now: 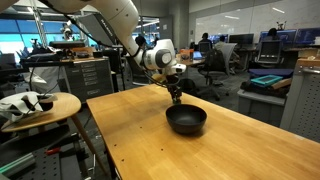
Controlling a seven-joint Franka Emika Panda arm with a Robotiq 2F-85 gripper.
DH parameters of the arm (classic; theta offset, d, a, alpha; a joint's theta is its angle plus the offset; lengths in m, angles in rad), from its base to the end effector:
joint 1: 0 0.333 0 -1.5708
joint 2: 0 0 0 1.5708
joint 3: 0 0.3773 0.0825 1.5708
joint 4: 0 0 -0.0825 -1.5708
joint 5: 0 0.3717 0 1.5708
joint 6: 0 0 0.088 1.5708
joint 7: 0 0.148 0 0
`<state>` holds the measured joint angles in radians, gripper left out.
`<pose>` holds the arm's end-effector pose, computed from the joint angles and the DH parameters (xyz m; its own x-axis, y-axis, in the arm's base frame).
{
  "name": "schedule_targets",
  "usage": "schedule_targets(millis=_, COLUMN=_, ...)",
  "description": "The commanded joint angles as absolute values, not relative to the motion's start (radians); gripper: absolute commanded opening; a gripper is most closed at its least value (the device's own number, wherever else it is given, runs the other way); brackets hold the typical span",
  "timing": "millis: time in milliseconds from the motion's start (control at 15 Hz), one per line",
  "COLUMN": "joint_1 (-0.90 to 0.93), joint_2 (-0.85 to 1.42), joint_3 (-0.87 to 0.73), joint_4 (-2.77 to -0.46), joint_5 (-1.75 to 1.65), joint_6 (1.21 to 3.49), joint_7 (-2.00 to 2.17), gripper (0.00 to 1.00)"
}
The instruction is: Put the green block in the bowl
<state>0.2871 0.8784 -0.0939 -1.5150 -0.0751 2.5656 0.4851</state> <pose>0.7520 0.1608 0.1655 0.9613 -0.1839 0.2050 -0.1941 -0.9805 0.0310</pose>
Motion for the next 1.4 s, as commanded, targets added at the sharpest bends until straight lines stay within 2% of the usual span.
schedule_targets(millis=0, joint_1=0.28, joint_2=0.893, joint_3=-0.09, joint_4=-1.456, joint_5=-0.069, joint_6=2.521, joint_7=0.446, gripper=0.27)
schedule_targets(millis=67, joint_1=0.28, joint_2=0.891, joint_3=-0.091, joint_4=-1.454, joint_5=-0.071, joint_6=2.519, joint_7=0.444, gripper=0.21)
schedule_targets(millis=600, joint_1=0.27, joint_2=0.849, joint_3=-0.099, joint_4=-1.474, joint_5=-0.078, joint_6=2.498, joint_7=0.417, gripper=0.21)
schedule_targets(millis=1333, joint_1=0.205, joint_2=0.585, joint_3=-0.102, joint_4=-1.73, joint_5=-0.077, joint_6=2.535, joint_7=0.399, gripper=0.21)
